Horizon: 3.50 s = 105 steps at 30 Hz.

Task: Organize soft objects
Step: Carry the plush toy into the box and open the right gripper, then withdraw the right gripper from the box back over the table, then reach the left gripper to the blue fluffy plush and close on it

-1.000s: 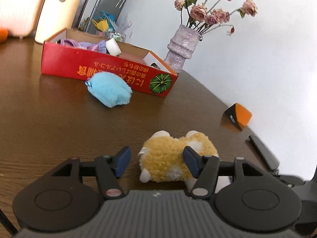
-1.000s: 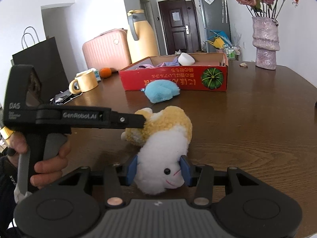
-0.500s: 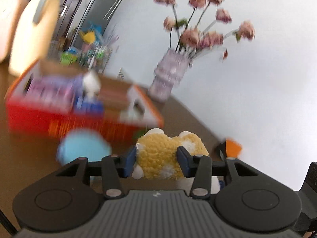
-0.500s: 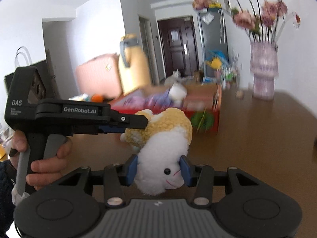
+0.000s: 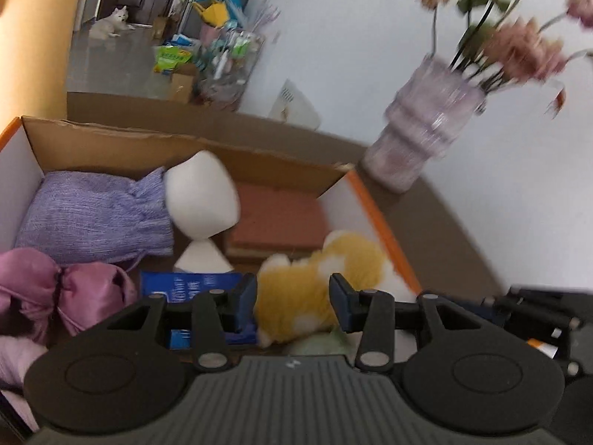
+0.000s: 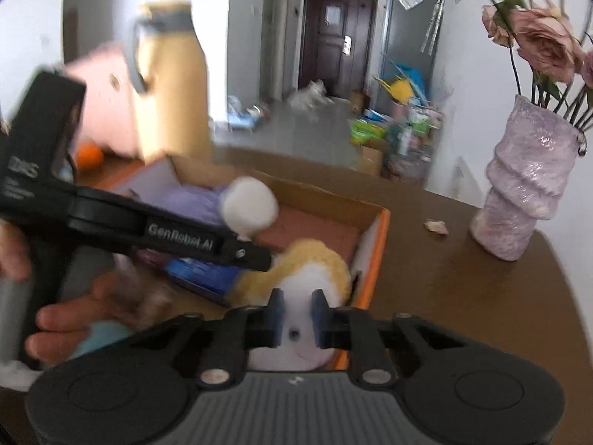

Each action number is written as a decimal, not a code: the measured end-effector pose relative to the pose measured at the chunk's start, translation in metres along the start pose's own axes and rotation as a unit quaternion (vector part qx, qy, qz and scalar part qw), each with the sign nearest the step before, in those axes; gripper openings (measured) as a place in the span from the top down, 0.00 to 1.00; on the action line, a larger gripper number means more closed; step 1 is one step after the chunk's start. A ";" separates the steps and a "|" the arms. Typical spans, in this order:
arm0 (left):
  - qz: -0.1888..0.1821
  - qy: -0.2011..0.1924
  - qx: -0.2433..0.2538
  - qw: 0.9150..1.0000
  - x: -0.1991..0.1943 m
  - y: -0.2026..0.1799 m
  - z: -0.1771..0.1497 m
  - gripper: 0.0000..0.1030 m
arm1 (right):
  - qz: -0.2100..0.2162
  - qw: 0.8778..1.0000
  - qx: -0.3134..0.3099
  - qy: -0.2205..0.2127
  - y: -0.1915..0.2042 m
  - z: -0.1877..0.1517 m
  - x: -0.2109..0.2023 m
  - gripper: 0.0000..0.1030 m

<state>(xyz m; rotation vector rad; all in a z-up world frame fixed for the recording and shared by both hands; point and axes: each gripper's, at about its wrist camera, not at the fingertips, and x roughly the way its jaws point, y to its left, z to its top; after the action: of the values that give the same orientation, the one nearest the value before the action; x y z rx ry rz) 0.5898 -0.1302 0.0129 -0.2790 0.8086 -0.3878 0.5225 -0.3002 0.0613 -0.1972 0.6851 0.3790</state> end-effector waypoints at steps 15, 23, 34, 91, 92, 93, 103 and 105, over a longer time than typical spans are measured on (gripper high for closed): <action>0.072 -0.064 0.070 0.993 -0.070 0.003 0.001 0.46 | -0.031 0.999 0.030 0.032 0.003 0.012 0.018 0.84; 0.138 -0.138 0.127 0.973 -0.164 -0.014 -0.027 0.32 | -0.035 0.998 0.044 -0.019 0.009 0.020 -0.059 0.54; 0.178 -0.258 0.134 0.940 -0.246 -0.027 -0.118 0.04 | -0.101 0.967 0.046 -0.227 0.055 -0.050 -0.152 0.00; 0.039 -0.055 -0.111 0.991 -0.125 0.055 -0.152 0.29 | 0.137 0.972 0.183 -0.051 0.061 -0.090 0.017 0.43; 0.044 -0.056 -0.111 0.991 -0.126 0.056 -0.152 0.37 | 0.143 0.971 0.187 -0.051 0.060 -0.092 0.021 0.51; 0.047 -0.052 -0.116 0.991 -0.128 0.058 -0.152 0.40 | 0.150 0.969 0.190 -0.046 0.059 -0.095 0.025 0.56; 0.038 -0.050 -0.130 0.990 -0.138 0.066 -0.147 0.52 | 0.210 0.954 0.213 -0.030 0.055 -0.103 0.016 0.49; 0.035 -0.046 -0.122 0.991 -0.137 0.064 -0.147 0.61 | 0.220 0.951 0.216 -0.022 0.057 -0.105 0.019 0.53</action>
<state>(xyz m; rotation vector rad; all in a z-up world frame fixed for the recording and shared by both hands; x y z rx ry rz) 0.4090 -0.0265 -0.0211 -0.4910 0.7728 -0.2077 0.4523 -0.2746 -0.0335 0.3874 0.7502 0.6461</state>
